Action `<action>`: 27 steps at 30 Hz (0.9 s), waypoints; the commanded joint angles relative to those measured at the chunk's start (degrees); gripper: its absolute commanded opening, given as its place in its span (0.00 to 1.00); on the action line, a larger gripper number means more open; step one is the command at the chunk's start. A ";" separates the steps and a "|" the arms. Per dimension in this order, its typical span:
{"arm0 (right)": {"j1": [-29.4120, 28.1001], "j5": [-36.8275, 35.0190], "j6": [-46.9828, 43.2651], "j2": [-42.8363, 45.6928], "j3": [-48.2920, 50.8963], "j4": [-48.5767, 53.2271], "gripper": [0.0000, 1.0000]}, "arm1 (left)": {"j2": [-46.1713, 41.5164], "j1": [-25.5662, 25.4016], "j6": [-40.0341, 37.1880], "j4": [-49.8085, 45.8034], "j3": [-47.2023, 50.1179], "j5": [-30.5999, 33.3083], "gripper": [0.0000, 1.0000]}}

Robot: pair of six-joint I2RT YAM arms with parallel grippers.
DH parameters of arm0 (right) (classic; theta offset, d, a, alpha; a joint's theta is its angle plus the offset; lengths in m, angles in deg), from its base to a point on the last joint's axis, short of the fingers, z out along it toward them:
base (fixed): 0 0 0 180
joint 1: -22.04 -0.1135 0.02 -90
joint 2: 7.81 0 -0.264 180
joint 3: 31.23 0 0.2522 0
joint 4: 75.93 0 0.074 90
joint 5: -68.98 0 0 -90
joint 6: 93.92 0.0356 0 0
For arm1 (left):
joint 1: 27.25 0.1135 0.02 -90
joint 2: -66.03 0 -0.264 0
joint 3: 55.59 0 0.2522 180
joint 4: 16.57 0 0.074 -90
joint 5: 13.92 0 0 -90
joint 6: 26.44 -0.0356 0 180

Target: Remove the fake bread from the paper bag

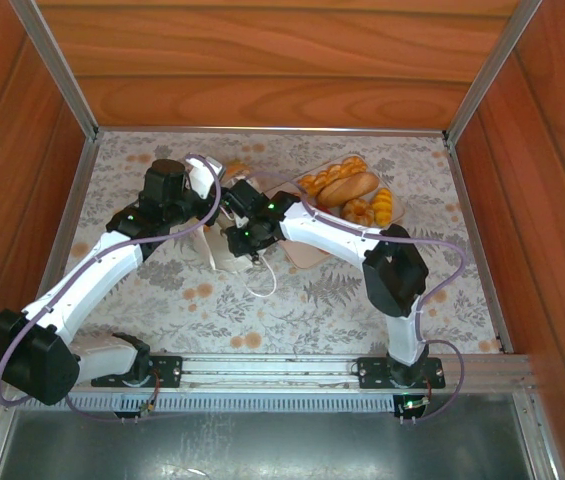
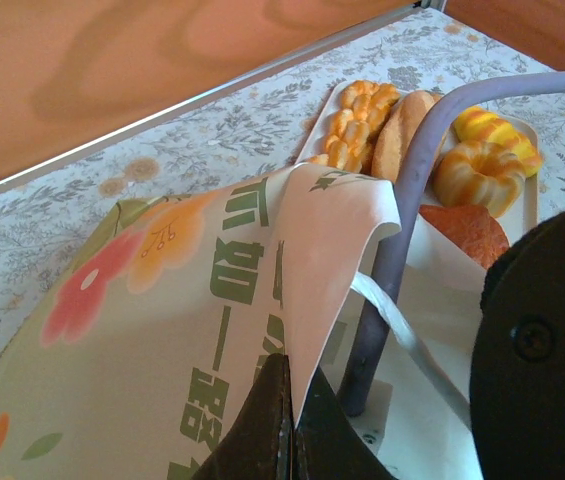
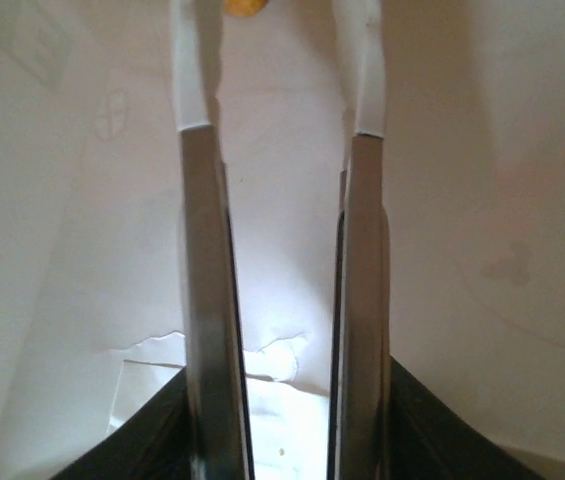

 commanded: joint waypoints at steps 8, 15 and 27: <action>-0.49 6.60 -3.17 -0.44 0.25 -3.46 0.48 | -1.41 -0.58 -0.40 1.19 0.21 -3.28 0.00; -0.33 7.35 -4.32 -1.83 -0.04 -4.81 0.49 | -1.01 -0.62 -0.55 1.30 -0.24 -4.32 0.00; -0.29 3.36 -4.13 -6.71 -3.30 -3.19 0.53 | -1.90 -0.61 -0.34 0.64 -0.18 -5.76 0.00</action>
